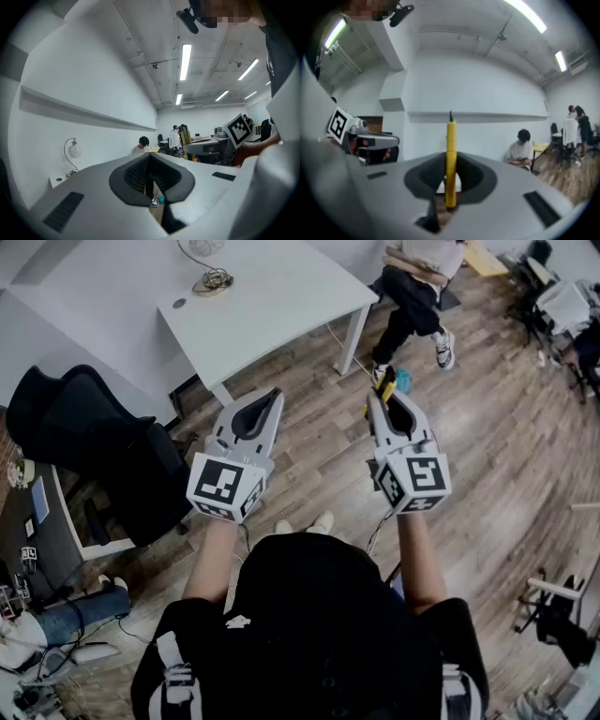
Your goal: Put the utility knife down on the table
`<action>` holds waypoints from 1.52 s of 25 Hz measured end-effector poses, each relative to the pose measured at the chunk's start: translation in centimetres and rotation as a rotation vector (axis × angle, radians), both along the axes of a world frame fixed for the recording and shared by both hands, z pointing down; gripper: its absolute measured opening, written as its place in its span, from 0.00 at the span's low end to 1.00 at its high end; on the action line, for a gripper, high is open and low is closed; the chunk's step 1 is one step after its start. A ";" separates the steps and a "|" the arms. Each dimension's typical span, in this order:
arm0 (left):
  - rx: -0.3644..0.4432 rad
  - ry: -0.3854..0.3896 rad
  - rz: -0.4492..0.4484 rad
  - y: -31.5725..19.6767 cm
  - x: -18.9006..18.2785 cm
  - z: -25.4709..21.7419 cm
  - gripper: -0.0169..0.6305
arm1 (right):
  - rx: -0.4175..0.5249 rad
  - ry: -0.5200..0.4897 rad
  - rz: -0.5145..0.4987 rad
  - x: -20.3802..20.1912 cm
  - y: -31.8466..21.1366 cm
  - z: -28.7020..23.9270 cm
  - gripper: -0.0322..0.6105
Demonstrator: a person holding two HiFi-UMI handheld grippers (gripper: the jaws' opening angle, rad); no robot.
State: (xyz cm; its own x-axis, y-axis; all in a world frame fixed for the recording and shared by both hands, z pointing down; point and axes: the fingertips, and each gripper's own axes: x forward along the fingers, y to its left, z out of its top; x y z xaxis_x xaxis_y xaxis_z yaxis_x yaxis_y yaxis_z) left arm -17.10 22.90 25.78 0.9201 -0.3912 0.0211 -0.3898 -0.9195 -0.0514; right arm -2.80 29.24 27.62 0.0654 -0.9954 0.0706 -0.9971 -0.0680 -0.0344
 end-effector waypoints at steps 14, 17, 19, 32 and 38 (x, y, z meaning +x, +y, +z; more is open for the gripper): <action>-0.018 -0.006 -0.019 2.9 2.5 1.9 0.05 | -0.009 0.020 -0.055 1.8 1.7 1.3 0.17; -0.033 -0.017 -0.023 3.3 2.7 2.8 0.05 | -0.015 0.010 -0.065 2.0 2.0 1.9 0.17; -0.034 -0.024 -0.025 3.6 2.9 3.2 0.05 | -0.016 0.008 -0.076 2.0 2.1 2.1 0.17; -0.024 -0.033 -0.033 0.8 5.7 3.8 0.05 | -0.024 0.007 -0.090 4.2 -0.5 2.9 0.17; -0.032 -0.027 -0.037 -2.4 7.8 4.4 0.05 | -0.041 -0.006 -0.086 6.3 -3.3 3.5 0.17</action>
State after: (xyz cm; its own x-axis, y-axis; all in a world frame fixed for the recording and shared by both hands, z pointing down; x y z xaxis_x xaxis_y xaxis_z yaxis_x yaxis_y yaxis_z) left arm -9.29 20.52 30.15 0.9037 -0.4240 0.0590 -0.4227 -0.9057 -0.0333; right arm 3.50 25.92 31.16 -0.0209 -0.9936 0.1111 -0.9991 0.0166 -0.0394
